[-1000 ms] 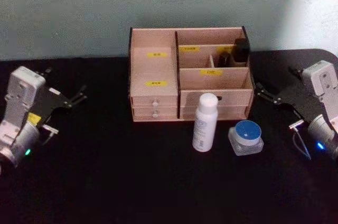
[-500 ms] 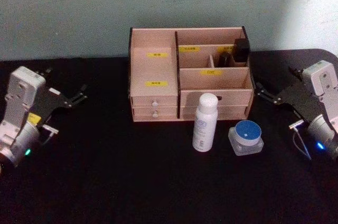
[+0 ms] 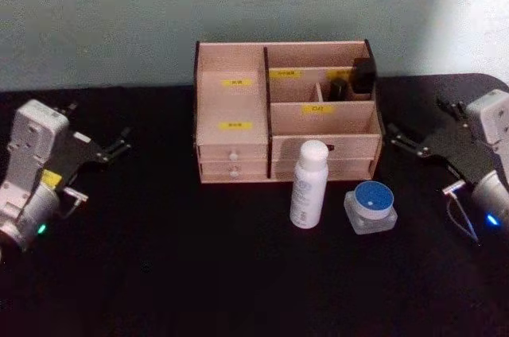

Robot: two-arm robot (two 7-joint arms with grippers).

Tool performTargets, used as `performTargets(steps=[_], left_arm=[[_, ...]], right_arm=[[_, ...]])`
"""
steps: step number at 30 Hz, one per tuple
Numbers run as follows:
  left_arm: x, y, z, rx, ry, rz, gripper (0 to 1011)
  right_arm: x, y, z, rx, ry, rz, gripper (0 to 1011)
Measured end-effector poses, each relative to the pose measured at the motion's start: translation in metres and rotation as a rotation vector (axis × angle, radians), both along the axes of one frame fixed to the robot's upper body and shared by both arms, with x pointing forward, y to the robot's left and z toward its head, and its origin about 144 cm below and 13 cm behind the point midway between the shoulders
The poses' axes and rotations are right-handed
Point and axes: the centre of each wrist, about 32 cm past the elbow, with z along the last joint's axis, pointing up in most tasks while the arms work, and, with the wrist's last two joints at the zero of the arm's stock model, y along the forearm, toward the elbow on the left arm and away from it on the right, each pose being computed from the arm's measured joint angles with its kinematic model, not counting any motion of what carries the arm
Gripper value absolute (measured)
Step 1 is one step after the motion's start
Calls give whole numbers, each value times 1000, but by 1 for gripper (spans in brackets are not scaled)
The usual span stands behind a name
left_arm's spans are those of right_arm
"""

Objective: Pick up the facial cleanser and watermelon frost from the table and place them into the tiered storage box.

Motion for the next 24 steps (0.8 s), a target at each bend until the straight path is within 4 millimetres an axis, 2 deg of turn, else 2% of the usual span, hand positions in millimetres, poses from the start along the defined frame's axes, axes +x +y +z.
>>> performTargets(steps=[11,17,24], left_arm=[[0,0,0,0,0,0,1001],[0,0,0,0,0,0,1001],[0,0,0,0,0,0,1002]], right_arm=[[-30,-15,10,32,47,99,1003],[-45,-13,10,45,78,203,1003],[-48,-8,7,81,99,309,1003]])
